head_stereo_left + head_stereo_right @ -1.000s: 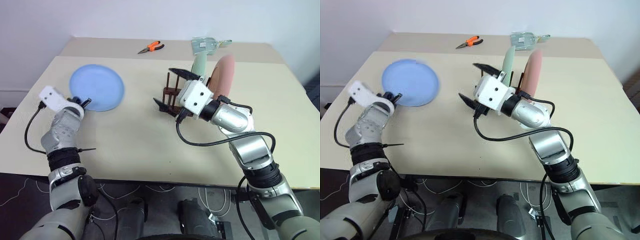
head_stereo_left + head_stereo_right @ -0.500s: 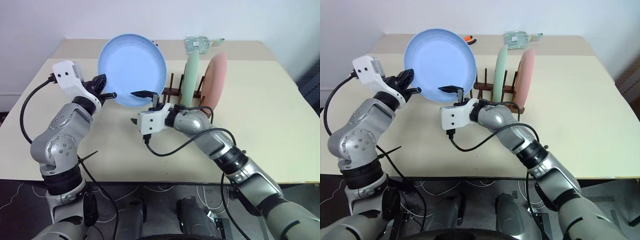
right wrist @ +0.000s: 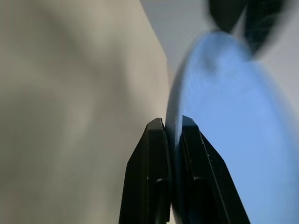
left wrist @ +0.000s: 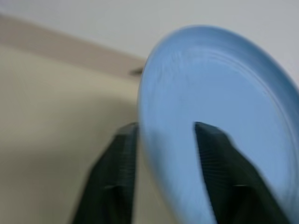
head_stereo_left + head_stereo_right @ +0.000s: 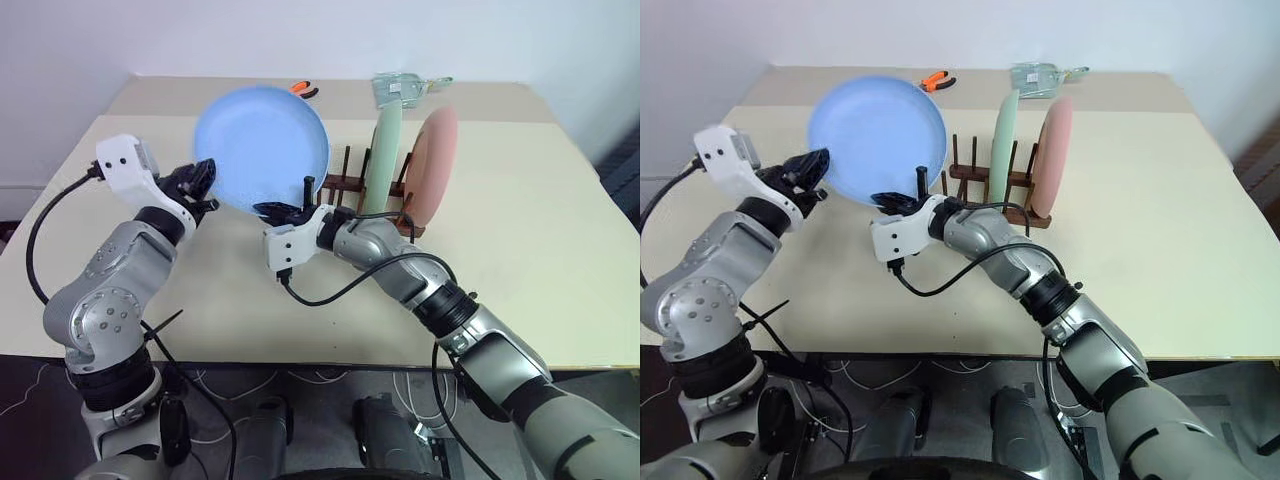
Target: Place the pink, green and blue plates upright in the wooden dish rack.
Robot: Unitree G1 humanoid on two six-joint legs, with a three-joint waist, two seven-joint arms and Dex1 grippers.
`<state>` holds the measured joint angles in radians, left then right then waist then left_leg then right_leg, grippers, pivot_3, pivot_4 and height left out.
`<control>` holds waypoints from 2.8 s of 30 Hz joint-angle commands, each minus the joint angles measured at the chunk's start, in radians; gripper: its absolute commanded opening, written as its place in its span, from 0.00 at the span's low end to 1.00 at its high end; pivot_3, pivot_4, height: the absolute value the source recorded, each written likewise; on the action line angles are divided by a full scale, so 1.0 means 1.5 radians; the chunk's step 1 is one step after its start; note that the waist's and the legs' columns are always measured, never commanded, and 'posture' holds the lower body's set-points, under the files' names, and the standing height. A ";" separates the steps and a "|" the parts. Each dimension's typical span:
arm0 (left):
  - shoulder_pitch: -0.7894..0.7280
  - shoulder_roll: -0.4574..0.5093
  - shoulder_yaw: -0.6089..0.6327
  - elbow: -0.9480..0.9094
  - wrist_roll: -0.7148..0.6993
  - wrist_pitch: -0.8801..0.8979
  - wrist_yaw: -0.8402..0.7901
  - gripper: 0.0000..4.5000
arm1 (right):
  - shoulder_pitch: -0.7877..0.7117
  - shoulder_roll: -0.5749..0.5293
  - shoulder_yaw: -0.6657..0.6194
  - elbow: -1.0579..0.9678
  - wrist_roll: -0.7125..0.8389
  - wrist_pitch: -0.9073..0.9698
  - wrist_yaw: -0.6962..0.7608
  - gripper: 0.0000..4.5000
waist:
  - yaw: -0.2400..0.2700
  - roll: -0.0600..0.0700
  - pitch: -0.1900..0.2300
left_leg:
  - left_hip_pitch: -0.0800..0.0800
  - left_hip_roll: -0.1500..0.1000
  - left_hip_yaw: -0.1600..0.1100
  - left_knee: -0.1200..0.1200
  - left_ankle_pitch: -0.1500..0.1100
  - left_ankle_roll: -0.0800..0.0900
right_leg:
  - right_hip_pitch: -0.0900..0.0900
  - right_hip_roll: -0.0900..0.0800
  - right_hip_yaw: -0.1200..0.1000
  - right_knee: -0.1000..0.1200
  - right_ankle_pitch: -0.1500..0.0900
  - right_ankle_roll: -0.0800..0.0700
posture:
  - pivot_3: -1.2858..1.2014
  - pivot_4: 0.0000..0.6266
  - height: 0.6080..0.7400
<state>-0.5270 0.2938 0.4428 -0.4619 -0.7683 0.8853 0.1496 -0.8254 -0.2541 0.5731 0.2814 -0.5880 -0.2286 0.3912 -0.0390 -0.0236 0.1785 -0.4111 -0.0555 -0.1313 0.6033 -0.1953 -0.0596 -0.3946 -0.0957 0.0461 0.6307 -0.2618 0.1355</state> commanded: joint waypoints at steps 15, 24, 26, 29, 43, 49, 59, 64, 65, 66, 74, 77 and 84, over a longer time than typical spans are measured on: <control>0.167 0.131 -0.179 0.338 0.418 -0.523 -0.190 0.44 | 0.090 0.262 -0.296 -0.313 0.577 0.294 -0.034 0.00 | 0.016 -0.002 -0.001 | 0.001 0.001 -0.001 -0.007 0.002 -0.003 | -0.002 0.001 0.001 -0.001 0.001 -0.002 | 0.52 0.24 1.00; 0.218 0.091 -0.257 0.294 0.420 -0.613 -0.309 0.44 | 0.112 0.309 -0.340 -0.344 0.708 0.432 -0.153 0.00 | 0.005 0.000 0.000 | 0.001 0.002 0.000 -0.010 0.002 -0.003 | -0.006 0.001 0.002 0.000 0.001 -0.004 | 0.52 0.24 1.00; 0.226 0.092 -0.260 0.276 0.408 -0.610 -0.339 0.44 | 0.111 0.308 -0.347 -0.341 0.723 0.439 -0.172 0.00 | 0.000 0.000 0.000 | 0.001 0.002 0.000 -0.010 0.002 -0.003 | -0.007 0.001 0.002 0.000 0.001 -0.004 | 0.52 0.24 1.00; 0.233 0.095 -0.266 0.257 0.398 -0.604 -0.377 0.44 | 0.106 0.310 -0.359 -0.338 0.753 0.446 -0.194 0.00 | -0.002 0.000 0.000 | 0.001 0.002 0.000 -0.009 0.002 -0.002 | -0.006 0.001 0.002 0.001 0.001 -0.004 | 0.52 0.24 1.00; 0.238 0.086 -0.270 0.244 0.409 -0.593 -0.395 0.44 | 0.065 0.319 -0.396 -0.372 0.894 0.454 -0.280 0.00 | -0.003 0.000 0.000 | 0.001 0.002 0.000 -0.009 0.002 -0.002 | -0.006 0.002 0.002 0.001 0.001 -0.004 | 0.52 0.24 1.00; 0.243 0.083 -0.273 0.239 0.410 -0.592 -0.396 0.44 | 0.074 0.305 -0.381 -0.387 0.944 0.458 -0.284 0.00 | -0.004 0.000 0.000 | 0.001 0.002 0.000 -0.009 0.002 -0.002 | -0.006 0.002 0.002 0.001 0.001 -0.004 | 0.52 0.24 1.00; 0.243 0.084 -0.271 0.236 0.412 -0.588 -0.398 0.44 | 0.060 0.312 -0.425 -0.286 0.960 0.450 -0.374 0.00 | -0.003 0.000 0.000 | 0.001 0.002 0.000 -0.009 0.002 -0.002 | -0.006 0.002 0.002 0.001 0.001 -0.004 | 0.52 0.24 1.00; 0.241 0.085 -0.273 0.231 0.411 -0.589 -0.405 0.44 | 0.025 0.302 -0.445 -0.240 0.948 0.434 -0.406 0.00 | -0.003 0.001 0.000 | 0.001 0.002 0.000 -0.009 0.002 -0.002 | -0.006 0.002 0.002 0.001 0.001 -0.004 | 0.52 0.24 1.00; 0.241 0.086 -0.275 0.230 0.410 -0.589 -0.408 0.44 | 0.015 0.297 -0.447 -0.227 0.943 0.437 -0.413 0.00 | -0.003 0.001 0.000 | 0.001 0.002 0.000 -0.009 0.002 -0.002 | -0.006 0.002 0.002 0.001 0.001 -0.004 | 0.52 0.24 1.00; 0.240 0.086 -0.277 0.230 0.410 -0.590 -0.411 0.44 | 0.006 0.295 -0.448 -0.216 0.940 0.438 -0.417 0.00 | -0.003 0.001 0.000 | 0.001 0.002 0.000 -0.009 0.002 -0.002 | -0.006 0.002 0.002 0.001 0.001 -0.004 | 0.52 0.24 1.00; 0.234 0.083 -0.281 0.234 0.415 -0.594 -0.420 0.45 | -0.029 0.280 -0.448 -0.176 0.914 0.447 -0.415 0.16 | -0.003 0.001 0.000 | 0.001 0.002 0.000 -0.009 0.002 -0.002 | -0.006 0.002 0.002 0.001 0.001 -0.004 | 0.52 0.24 1.00; 0.232 0.081 -0.283 0.236 0.417 -0.596 -0.420 0.45 | -0.026 0.268 -0.429 -0.193 0.887 0.454 -0.403 0.45 | -0.003 0.001 0.000 | 0.001 0.002 0.000 -0.009 0.002 -0.002 | -0.006 0.002 0.002 0.001 0.001 -0.004 | 0.52 0.24 1.00; 0.226 0.072 -0.286 0.241 0.422 -0.597 -0.422 0.45 | -0.043 0.211 -0.402 -0.234 0.801 0.438 -0.340 0.55 | -0.003 0.001 0.000 | 0.001 0.002 0.000 -0.009 0.002 -0.002 | -0.006 0.002 0.002 0.001 0.001 -0.004 | 0.52 0.24 1.00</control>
<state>-0.1719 0.4041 0.0139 -0.0815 -0.1389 0.0115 -0.4810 -0.8376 0.0821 -0.0448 0.0086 0.6471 0.4522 -0.1591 -0.0442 -0.0221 0.1792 -0.4099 -0.0523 -0.1306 0.5901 -0.1922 -0.0630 -0.4034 -0.0926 0.0489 0.6317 -0.2597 0.1299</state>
